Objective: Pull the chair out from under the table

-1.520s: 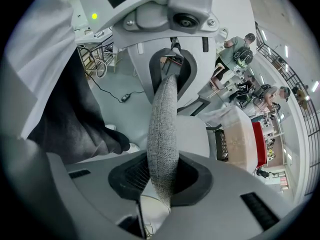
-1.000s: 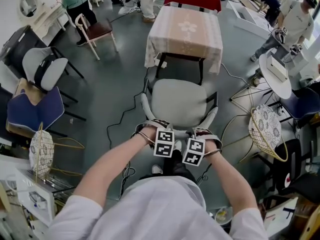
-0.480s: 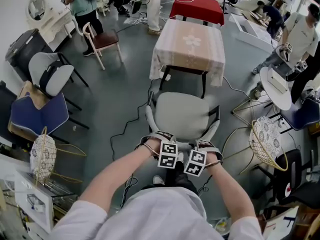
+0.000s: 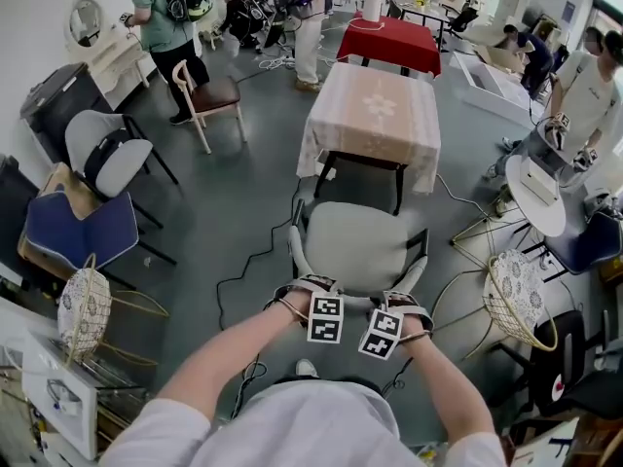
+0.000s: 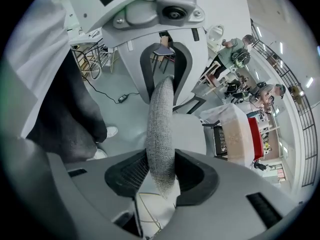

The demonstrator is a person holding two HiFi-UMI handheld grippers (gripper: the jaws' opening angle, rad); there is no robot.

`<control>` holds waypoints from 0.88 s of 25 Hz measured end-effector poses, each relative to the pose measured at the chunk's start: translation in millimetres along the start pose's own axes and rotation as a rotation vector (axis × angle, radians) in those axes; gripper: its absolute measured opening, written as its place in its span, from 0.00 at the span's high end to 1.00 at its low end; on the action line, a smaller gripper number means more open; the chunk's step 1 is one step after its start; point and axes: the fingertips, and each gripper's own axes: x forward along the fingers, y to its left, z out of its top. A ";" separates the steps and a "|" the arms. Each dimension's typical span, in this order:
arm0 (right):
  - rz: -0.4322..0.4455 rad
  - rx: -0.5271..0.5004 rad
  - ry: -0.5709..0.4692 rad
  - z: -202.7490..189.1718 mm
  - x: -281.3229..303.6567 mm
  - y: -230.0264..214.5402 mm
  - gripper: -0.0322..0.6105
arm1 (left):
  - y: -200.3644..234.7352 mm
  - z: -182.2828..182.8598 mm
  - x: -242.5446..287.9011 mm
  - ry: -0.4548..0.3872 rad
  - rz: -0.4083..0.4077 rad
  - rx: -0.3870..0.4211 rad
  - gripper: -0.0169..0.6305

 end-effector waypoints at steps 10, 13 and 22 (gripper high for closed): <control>-0.032 0.069 -0.067 4.6 -16.1 -1.7 0.73 | 2.6 -1.4 -21.6 -0.027 0.075 -0.119 0.75; -0.056 0.112 -0.083 6.4 -21.8 -3.5 0.73 | 3.3 -0.5 -35.0 -0.044 0.117 -0.142 0.75; -0.160 0.303 -0.171 11.8 -52.2 -6.3 0.83 | 1.2 25.3 -65.7 -0.153 0.221 -0.262 0.76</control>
